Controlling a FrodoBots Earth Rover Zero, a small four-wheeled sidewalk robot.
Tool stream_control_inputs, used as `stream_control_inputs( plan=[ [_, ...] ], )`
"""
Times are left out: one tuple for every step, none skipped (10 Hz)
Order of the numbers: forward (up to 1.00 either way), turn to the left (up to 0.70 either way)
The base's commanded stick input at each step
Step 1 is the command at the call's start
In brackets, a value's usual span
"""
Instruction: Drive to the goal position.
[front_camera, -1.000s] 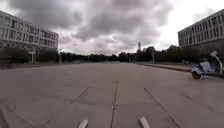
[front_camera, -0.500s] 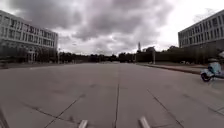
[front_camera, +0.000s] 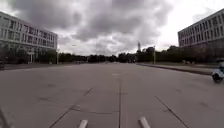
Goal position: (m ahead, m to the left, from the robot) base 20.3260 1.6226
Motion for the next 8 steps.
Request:
stream_control_inputs(
  plan=[
    [1.0, 0.0],
    [1.0, 0.0],
    [1.0, 0.0],
    [1.0, 0.0],
    [1.0, 0.0],
    [1.0, 0.0],
    [1.0, 0.0],
    [1.0, 0.0]
  ],
)
